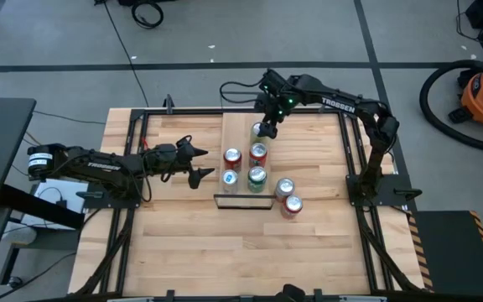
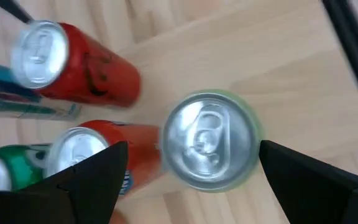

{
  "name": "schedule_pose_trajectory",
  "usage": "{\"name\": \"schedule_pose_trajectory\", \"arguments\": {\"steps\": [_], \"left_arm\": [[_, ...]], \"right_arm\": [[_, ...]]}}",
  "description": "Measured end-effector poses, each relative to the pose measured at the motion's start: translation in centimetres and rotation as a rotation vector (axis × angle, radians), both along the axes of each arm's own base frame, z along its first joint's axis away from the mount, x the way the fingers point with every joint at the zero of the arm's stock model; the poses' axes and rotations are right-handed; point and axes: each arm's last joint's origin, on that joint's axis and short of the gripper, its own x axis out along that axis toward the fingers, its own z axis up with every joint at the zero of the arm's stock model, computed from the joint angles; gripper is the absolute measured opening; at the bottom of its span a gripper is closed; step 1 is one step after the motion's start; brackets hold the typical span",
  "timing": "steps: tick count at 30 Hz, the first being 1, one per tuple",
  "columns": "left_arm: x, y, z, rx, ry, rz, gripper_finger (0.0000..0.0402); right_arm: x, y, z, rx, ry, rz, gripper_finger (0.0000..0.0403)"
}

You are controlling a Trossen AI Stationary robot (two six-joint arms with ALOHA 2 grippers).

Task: Place canned beverage on shelf
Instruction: Adjust the light green soda can on the shelf, then put the orange soda can on the shelf

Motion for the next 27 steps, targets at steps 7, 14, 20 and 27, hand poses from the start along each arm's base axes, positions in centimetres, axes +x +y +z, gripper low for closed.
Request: {"name": "schedule_pose_trajectory", "arguments": {"steps": [7, 14, 20, 27], "left_arm": [[0.0, 0.0, 0.0, 0.000, 0.000, 0.000, 0.0389], [0.1, -0.4, -0.1, -0.014, 0.004, -0.016, 0.0389], [0.1, -0.8, -0.1, -0.014, 0.004, -0.034, 0.0389], [0.1, -0.8, -0.1, -0.022, 0.002, -0.031, 0.0389]], "right_arm": [[-0.2, -0.4, 0.0, -0.111, 0.059, -0.053, 0.0373], [-1.8, 1.1, 1.9, -0.227, 0.076, -0.090, 0.0373], [-4.8, 4.3, 1.0, -0.307, -0.010, -0.115, 0.0373], [-7.8, 8.3, -1.9, -0.372, -0.157, -0.056, 0.0373]]}}
